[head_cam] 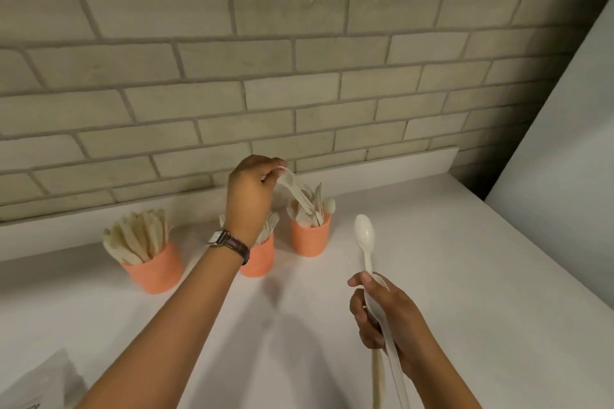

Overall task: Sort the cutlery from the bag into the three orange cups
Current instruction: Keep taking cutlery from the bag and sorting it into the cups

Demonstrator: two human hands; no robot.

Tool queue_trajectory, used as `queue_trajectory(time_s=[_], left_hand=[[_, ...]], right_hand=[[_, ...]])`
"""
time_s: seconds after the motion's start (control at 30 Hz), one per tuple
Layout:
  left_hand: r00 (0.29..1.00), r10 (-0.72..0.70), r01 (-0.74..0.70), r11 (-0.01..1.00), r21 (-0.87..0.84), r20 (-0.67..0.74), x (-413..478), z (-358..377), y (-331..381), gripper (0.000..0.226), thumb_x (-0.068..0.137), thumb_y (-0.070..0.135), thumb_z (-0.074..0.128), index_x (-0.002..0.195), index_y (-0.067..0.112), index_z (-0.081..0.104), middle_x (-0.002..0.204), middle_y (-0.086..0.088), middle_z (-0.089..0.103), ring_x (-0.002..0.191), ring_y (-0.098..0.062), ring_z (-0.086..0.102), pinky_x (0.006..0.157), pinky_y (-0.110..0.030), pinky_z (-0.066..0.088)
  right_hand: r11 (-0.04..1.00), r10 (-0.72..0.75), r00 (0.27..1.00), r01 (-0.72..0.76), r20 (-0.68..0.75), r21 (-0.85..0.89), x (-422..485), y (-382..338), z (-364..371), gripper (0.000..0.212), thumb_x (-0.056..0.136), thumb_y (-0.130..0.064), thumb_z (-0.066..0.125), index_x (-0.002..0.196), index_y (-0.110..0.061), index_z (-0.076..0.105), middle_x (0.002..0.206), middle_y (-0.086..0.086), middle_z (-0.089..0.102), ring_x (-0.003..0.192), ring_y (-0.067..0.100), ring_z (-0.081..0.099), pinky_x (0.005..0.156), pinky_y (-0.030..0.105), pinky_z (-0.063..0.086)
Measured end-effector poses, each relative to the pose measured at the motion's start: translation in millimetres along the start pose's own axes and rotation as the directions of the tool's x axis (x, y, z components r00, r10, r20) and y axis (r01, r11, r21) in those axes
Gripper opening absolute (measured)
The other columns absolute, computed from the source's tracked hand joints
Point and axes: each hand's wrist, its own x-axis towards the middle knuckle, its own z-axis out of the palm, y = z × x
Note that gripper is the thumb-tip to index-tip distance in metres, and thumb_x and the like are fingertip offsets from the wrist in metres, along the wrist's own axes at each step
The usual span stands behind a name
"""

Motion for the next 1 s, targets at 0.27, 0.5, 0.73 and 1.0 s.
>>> queue_trajectory(time_s=[0.27,0.5,0.73,1.0], left_hand=[[0.974,-0.082,0.031,0.972,0.235,0.211,-6,48,-45,0.023,0.086,-0.001,0.054,0.095,0.008,0.073,0.096,-0.013,0.065,0.09,-0.024,0.06,0.073,-0.012,0.031],[0.919,-0.093,-0.085,0.903,0.422,0.383,-23,55,-50,0.042,0.085,0.009,0.056,0.125,0.024,0.058,0.122,-0.006,0.054,0.11,-0.028,0.044,0.095,-0.031,0.035],[0.815,0.044,0.107,0.968,-0.225,0.578,-55,-5,16,0.051,0.078,-0.008,0.063,0.107,0.033,0.065,0.119,0.017,0.057,0.115,0.005,0.048,0.094,-0.007,0.035],[0.844,0.085,-0.001,0.988,-0.157,0.529,-37,-41,14,0.023,0.076,0.006,0.068,0.085,0.025,0.076,0.09,0.01,0.066,0.089,-0.005,0.063,0.084,-0.021,0.049]], right_hand=[[1.0,-0.016,1.0,0.016,-0.01,0.006,5,3,-9,0.038,0.089,-0.038,0.056,0.101,-0.002,0.056,0.06,0.013,0.045,0.036,0.015,0.025,0.042,0.021,0.026],[0.999,0.034,0.996,-0.035,0.087,0.016,11,5,-1,0.043,0.083,-0.043,0.055,0.107,-0.007,0.061,0.06,0.012,0.045,0.035,0.014,0.023,0.043,0.021,0.023],[0.962,0.153,0.929,-0.218,0.337,0.166,14,2,5,0.053,0.084,-0.043,0.054,0.119,-0.003,0.057,0.058,0.006,0.044,0.033,0.009,0.022,0.038,0.016,0.021],[0.976,0.2,0.903,-0.219,0.38,0.006,18,1,5,0.052,0.084,-0.046,0.053,0.117,-0.007,0.063,0.061,0.009,0.048,0.033,0.01,0.025,0.04,0.019,0.024]])
